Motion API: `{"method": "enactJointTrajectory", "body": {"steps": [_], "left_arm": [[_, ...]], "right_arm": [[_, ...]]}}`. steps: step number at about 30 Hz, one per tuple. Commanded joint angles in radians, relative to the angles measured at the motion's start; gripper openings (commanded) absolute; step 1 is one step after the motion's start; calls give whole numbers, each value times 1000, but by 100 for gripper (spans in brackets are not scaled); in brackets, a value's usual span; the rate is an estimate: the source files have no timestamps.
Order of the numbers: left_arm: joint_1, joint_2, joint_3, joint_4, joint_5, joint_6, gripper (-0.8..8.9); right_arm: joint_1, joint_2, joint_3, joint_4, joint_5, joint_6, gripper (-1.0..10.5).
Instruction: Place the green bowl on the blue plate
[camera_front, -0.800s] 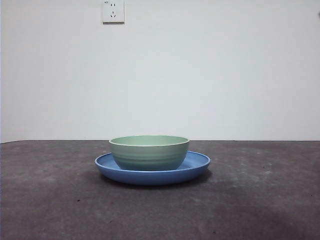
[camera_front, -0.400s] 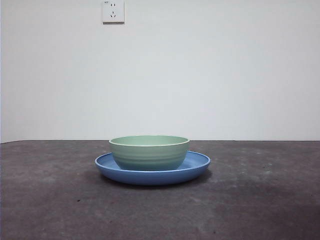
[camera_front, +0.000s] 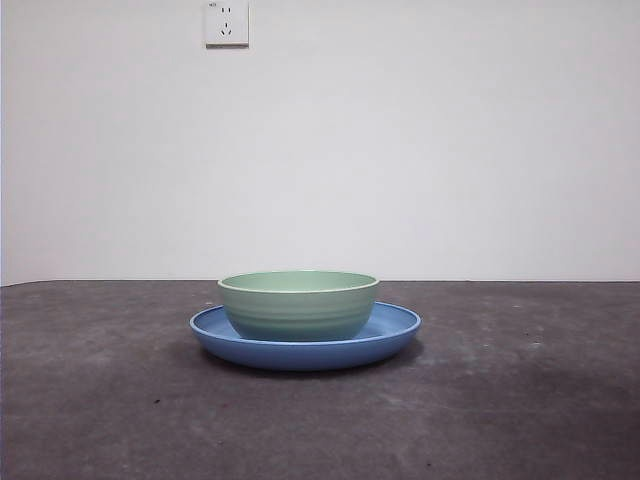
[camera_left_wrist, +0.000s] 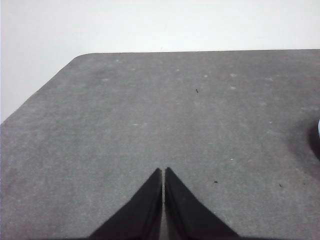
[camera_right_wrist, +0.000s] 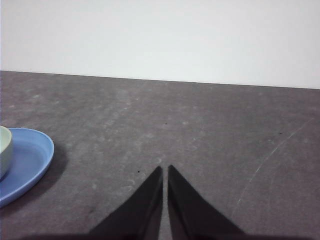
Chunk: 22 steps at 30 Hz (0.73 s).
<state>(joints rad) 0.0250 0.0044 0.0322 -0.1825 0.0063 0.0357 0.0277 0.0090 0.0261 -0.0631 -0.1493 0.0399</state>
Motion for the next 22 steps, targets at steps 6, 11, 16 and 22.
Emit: {"method": "enactJointTrajectory", "body": {"steps": [6, 11, 16, 22], "left_arm": [[2, -2, -20, -5, 3, -3, 8], [2, -1, -20, -5, 3, -3, 8], [2, -1, -20, -5, 3, -3, 8], [2, -1, -20, -5, 3, -3, 8]], "right_arm": [[0, -5, -15, -91, 21, 35, 11], [0, -5, -15, -107, 25, 63, 11], [0, -5, -14, -94, 26, 62, 11], [0, -5, -14, -94, 26, 62, 11]]}}
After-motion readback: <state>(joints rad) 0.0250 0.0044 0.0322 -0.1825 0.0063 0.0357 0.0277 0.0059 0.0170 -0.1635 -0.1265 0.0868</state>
